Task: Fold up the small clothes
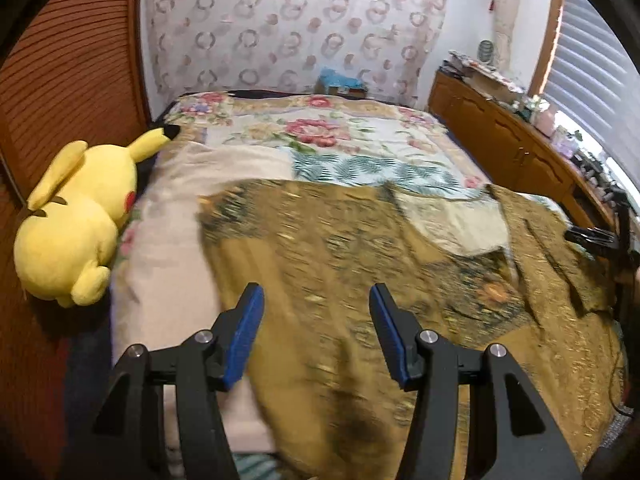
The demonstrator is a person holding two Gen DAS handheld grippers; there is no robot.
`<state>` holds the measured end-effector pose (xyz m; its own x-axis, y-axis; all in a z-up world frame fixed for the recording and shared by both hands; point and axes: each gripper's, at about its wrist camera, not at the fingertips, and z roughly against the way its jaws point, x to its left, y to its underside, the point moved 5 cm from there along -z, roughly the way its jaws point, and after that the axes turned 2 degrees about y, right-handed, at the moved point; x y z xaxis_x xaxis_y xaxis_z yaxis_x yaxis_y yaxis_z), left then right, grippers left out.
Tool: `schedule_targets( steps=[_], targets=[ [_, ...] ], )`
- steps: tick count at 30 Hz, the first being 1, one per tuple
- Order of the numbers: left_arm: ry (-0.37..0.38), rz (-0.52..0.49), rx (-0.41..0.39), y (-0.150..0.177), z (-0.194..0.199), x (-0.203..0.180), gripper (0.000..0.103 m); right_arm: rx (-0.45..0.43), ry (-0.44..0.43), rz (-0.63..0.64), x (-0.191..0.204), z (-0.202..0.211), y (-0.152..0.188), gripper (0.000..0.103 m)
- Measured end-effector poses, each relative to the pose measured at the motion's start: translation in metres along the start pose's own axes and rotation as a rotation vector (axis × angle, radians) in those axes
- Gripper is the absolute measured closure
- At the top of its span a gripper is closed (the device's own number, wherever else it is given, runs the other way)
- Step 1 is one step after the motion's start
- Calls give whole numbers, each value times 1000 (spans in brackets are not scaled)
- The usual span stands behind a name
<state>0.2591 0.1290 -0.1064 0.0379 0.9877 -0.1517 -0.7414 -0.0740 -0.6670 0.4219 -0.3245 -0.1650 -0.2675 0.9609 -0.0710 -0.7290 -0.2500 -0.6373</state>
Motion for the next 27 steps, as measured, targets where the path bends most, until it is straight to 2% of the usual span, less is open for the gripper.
schedule_targets(
  steps=[4,7,10,13,16,21,27],
  targets=[
    [-46,22,5,-6,-8,22,49,-9,-14,-33,-7,-5,6,55],
    [-96,23,3,-10,-13,34,49,-18,-4,-46,-11,-6,7,47],
    [-104,20,8,-15,-18,40,49,-14,-8,-59,-13,-8,7,43],
    [-87,18,19,-20,-25,42,49,-12,22,-55,-13,-9,6,36],
    [-20,24,41,-26,-32,40,49,-4,14,-77,-17,-11,7,31],
    [3,31,36,-37,-37,40,54,-4,19,-76,-16,-11,7,30],
    [-2,46,38,-39,-39,44,54,-3,19,-76,-16,-10,7,29]
  ],
)
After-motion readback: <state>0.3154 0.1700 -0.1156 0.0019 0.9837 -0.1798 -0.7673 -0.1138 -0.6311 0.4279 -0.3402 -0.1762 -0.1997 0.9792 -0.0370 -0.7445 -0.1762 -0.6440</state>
